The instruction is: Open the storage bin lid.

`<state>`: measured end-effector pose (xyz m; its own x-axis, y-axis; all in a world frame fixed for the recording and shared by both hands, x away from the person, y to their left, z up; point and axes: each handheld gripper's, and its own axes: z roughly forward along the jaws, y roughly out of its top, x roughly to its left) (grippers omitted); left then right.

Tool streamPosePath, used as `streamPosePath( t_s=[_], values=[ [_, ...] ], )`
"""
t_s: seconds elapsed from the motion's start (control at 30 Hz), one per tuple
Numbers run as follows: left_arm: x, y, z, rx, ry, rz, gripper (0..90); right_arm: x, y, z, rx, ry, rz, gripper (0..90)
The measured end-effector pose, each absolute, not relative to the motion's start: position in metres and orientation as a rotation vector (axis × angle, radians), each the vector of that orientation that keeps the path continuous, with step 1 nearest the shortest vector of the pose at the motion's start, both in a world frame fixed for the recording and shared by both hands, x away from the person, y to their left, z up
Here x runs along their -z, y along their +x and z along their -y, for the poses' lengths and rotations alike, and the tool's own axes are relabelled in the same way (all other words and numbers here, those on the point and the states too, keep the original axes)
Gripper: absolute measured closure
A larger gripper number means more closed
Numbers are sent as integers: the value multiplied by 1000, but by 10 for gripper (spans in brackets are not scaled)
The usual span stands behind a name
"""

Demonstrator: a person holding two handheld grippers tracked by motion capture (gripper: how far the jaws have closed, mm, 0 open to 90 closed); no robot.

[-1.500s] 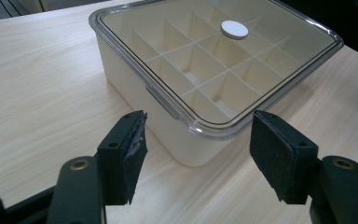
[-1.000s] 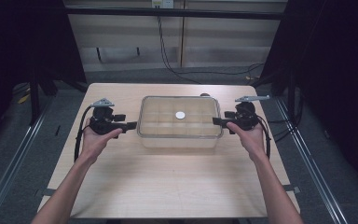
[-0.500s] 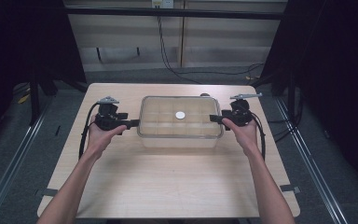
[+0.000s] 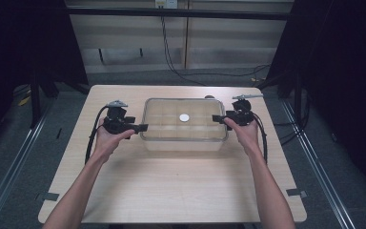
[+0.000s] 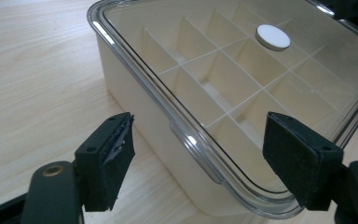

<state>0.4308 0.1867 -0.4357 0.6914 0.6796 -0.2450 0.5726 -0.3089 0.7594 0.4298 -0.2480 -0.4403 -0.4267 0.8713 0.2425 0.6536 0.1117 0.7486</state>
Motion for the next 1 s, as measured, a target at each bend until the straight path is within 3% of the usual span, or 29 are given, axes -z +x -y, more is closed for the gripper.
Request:
streamPosePath(
  t_s=[1.0],
  values=[
    [450,439,-173,-91,2024,-976,191,454,451,238,-1215,1571,-2121,162]
  ],
)
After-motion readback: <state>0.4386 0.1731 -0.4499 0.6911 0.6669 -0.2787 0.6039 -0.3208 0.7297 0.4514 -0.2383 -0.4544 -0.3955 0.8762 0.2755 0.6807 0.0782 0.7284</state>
